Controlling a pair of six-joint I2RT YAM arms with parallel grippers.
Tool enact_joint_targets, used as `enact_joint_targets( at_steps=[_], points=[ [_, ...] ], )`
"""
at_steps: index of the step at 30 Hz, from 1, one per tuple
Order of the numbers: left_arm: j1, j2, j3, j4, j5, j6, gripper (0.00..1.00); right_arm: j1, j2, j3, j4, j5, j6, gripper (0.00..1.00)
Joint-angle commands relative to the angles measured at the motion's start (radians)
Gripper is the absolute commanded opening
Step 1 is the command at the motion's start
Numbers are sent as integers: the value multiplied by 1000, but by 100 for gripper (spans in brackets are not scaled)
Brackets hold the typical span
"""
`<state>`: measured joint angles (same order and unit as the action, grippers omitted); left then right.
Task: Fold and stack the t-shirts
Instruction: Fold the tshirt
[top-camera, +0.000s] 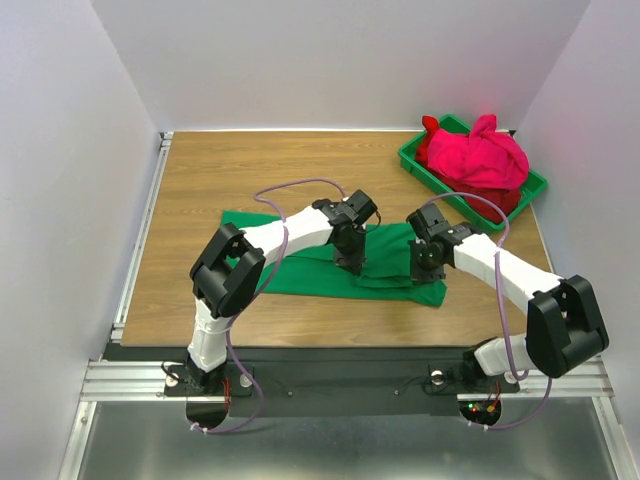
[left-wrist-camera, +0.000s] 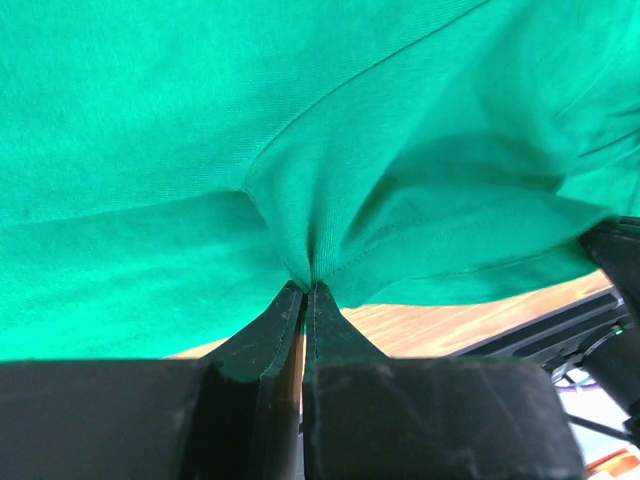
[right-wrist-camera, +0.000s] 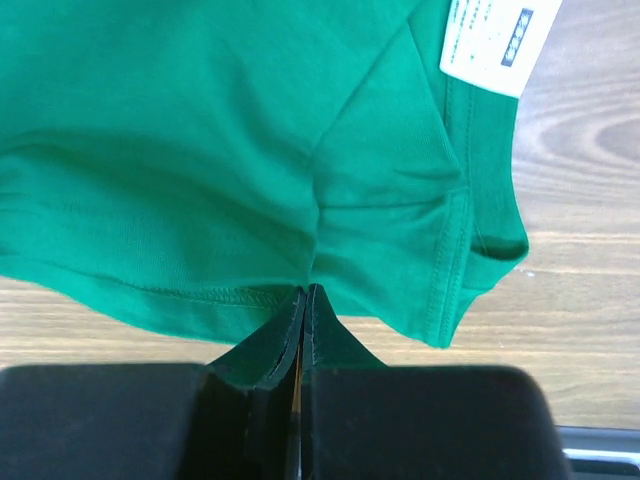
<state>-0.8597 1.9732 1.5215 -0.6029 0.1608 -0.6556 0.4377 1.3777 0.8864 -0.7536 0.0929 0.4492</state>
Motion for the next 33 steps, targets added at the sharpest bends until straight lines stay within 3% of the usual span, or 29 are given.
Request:
enact_joint_targets(
  at_steps=[1, 5, 7, 12, 16, 19, 25, 33],
  points=[
    [1, -68, -26, -40, 31, 39, 16, -7, -34, -15, -24, -7, -4, 2],
    [1, -80, -30, -38, 46, 48, 30, -7, -35, -18, -50, -2, 0, 5],
    [1, -92, -30, -43, 48, 56, 43, -7, -34, -17, -69, -4, -3, 11],
    [-1, -129, -31, -80, 48, 71, 63, -5, -61, -7, -127, -24, -15, 42],
    [5, -169, -5, -103, 31, 77, 72, -5, -121, 32, -171, -10, -7, 50],
    [39, -185, 20, -113, -4, 88, 76, -5, -141, 100, -179, 51, 26, 56],
    [213, -186, 9, -94, -47, 129, 77, -11, -11, 218, -118, 133, 22, 56],
    [379, -105, 8, -26, -67, 205, 77, -13, 187, 292, 75, -26, 6, 52]
  ],
)
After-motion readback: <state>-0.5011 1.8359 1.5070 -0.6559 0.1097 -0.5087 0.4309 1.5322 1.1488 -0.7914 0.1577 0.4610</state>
